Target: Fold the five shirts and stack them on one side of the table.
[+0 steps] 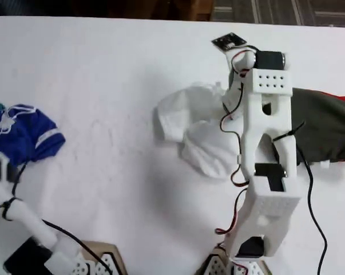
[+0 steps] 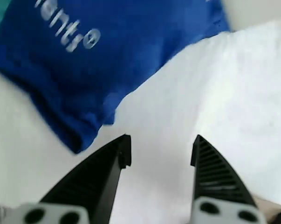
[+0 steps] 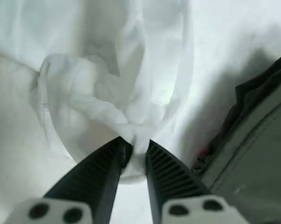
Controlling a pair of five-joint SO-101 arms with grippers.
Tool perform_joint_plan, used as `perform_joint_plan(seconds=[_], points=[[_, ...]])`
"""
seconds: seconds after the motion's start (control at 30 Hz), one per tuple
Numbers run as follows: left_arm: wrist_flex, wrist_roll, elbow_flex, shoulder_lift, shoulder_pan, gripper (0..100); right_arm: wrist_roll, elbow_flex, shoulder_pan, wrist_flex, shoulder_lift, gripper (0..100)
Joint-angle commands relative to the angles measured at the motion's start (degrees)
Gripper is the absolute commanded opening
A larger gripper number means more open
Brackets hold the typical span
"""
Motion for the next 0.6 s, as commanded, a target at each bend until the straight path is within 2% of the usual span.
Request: perform_joint_plan(seconds=[0.0,0.13,0.23,0.4,0.47,0.57], points=[[0.18,0.35,-0.57,-0.70,1.93,23,-0.18,0.09,-3.30,1.36,-6.29,1.9],[0.18,0.35,-0.22,-0.70,1.76,23,-0.53,1.93,-11.74,1.45,-17.80,1.9],[0.18,0.35,-0.40,-0.70,1.76,23,-3.87,8.09,-21.49,1.45,-30.90,1.9],[0.18,0.35,0.48,-0.62,1.76,23,-4.48,19.16,-38.20,1.45,-50.95,1.8],[0.09,0.35,1.63,-0.70,1.76,23,-4.57,22.33,-39.78,1.36,-55.60,1.8],[-0.26,0.35,2.77,-0.70,2.02,23,-4.31,25.05,-32.92,0.84,-56.22,1.8]])
